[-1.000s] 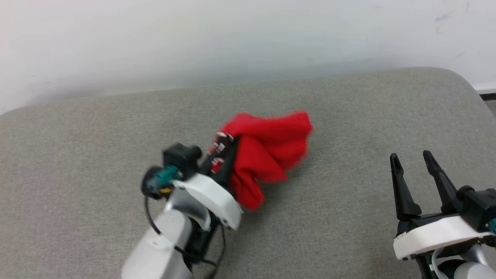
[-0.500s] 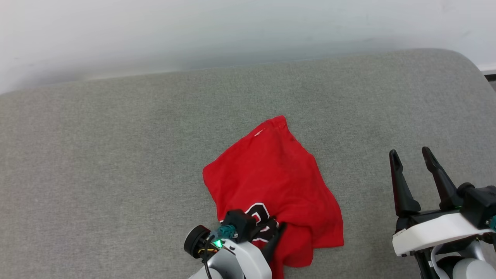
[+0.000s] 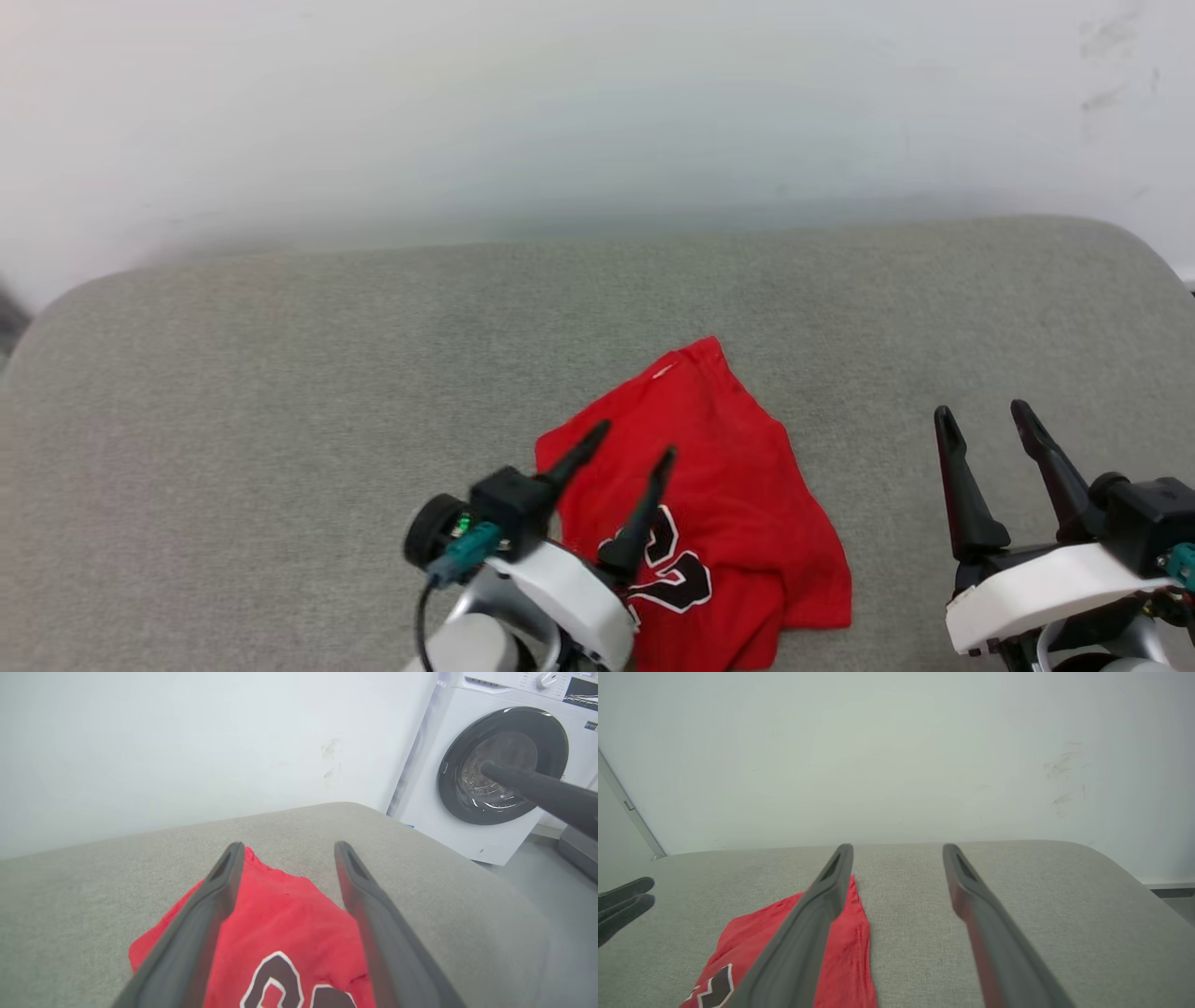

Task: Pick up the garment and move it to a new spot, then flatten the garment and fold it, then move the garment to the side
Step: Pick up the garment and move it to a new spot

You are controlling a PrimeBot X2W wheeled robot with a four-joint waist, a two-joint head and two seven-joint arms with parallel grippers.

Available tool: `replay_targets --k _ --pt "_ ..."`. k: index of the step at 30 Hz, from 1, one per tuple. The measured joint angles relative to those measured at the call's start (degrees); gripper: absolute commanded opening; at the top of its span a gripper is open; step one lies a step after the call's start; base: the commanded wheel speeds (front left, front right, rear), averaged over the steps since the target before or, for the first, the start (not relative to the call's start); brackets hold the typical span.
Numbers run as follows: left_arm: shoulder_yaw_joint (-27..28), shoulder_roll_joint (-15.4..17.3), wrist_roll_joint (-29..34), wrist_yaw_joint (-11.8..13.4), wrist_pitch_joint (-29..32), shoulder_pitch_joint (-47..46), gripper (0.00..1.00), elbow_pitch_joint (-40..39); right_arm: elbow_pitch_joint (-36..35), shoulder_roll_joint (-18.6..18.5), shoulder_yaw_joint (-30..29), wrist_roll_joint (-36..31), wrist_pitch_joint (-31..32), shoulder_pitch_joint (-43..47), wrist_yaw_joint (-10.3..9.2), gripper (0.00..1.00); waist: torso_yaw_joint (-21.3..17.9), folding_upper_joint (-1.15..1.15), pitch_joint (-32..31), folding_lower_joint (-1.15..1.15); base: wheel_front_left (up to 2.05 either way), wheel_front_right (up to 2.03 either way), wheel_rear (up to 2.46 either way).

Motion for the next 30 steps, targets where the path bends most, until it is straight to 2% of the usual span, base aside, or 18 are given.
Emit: replay_targets --k 10,16,21,30 --pt "9.1 5.4 -0.6 6.5 -1.6 4.4 1.0 -1.5 -0.9 0.0 0.0 0.0 1.1 2.4 0.0 1.0 2.6 0.0 -2.6 0.0 0.0 0.0 0.0" --pt "14.9 9.5 -1.0 9.2 -2.0 8.2 1.0 -2.5 -1.3 0.0 0.8 0.0 1.9 3.2 0.0 1.0 3.3 0.0 -2.9 0.0 0.0 0.0 0.0" --pt "18.0 11.3 -1.2 10.1 -2.0 10.5 1.0 -3.3 -1.8 0.0 0.9 -0.1 2.1 3.4 0.0 1.0 3.5 0.0 -2.8 0.0 0.0 0.0 0.0" --pt "18.9 11.4 -0.8 9.8 -2.1 11.0 1.0 -4.1 -1.5 0.0 1.0 0.1 2.0 3.7 0.0 1.0 3.1 0.0 -2.4 0.01 0.0 0.0 0.0"
